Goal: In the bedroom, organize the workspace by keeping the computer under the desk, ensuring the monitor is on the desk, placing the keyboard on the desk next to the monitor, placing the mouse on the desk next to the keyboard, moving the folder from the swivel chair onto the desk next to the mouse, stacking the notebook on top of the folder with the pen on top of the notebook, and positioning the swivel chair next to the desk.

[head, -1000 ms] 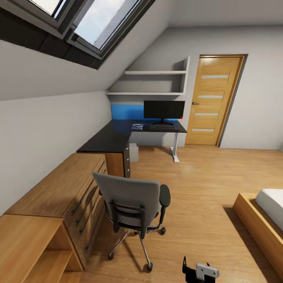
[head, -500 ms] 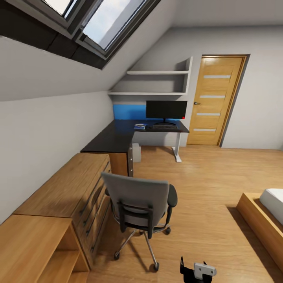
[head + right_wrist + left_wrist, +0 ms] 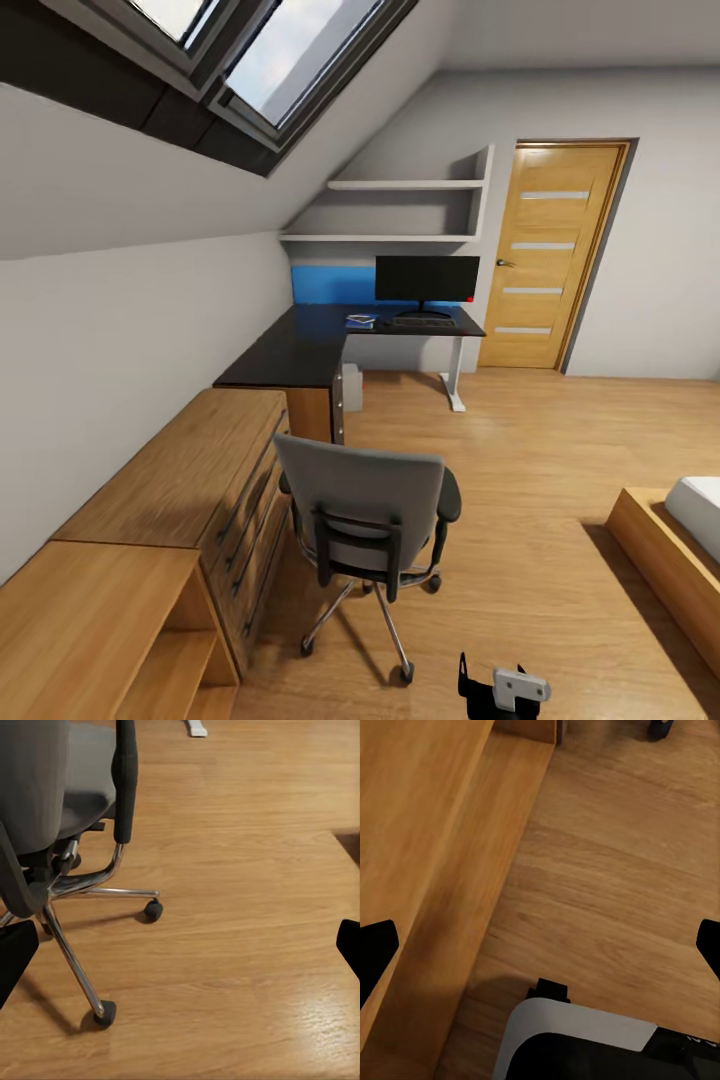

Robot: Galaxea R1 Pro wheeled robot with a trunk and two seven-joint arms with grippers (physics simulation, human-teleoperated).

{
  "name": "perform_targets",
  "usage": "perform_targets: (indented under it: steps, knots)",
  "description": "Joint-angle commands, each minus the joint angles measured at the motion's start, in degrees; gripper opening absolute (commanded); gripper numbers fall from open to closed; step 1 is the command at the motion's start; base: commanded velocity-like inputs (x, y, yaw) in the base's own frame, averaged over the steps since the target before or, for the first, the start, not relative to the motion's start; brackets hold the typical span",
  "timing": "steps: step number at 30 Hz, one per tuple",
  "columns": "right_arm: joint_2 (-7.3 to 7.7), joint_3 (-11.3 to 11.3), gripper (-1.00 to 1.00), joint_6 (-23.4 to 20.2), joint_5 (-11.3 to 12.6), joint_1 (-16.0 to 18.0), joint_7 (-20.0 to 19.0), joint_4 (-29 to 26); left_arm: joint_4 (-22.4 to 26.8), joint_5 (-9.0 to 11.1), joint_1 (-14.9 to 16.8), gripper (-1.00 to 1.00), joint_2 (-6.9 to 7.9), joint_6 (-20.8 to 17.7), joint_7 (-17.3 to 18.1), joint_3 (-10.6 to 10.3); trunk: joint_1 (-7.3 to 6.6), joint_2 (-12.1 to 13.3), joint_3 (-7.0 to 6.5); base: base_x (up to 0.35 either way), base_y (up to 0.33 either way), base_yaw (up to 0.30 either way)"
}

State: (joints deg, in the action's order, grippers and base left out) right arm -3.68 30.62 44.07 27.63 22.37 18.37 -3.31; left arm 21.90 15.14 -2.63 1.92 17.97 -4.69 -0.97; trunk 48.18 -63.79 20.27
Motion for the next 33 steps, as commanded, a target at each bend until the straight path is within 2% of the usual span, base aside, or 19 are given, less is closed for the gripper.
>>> perform_targets:
  steps: [1,9,16,31,33]
  knots:
    - [-0.01,0.5,1.00,0.1,0.3,0.0,0.4,0.0,0.1,0.1,0.0,1.00,0.01,0.0,-0.2,-0.1,0.00,0.0,0.05,-0.004,0.007,-0.036]
    - [-0.09,0.5,1.00,0.1,0.4,0.0,0.4,0.0,0.1,0.1,0.0,1.00,0.01,0.0,-0.2,-0.1,0.00,0.0,-0.06,-0.001,0.010,-0.192]
    - [-0.10,0.4,1.00,0.1,0.5,0.0,0.4,0.0,0.1,0.1,0.0,1.00,0.01,0.0,-0.2,-0.1,0.00,0.0,-0.13,0.000,0.141,-0.226]
    - [-0.10,0.5,1.00,0.2,0.2,0.0,0.3,0.0,0.2,0.0,0.0,1.00,0.01,0.1,-0.2,-0.2,0.00,0.0,-0.14,0.000,0.072,-0.018]
    - [-0.07,0.5,1.00,0.2,0.3,0.0,0.4,0.0,0.7,0.0,0.0,1.00,-0.02,1.8,0.1,-0.1,0.22,-0.4,0.04,0.000,0.000,0.000]
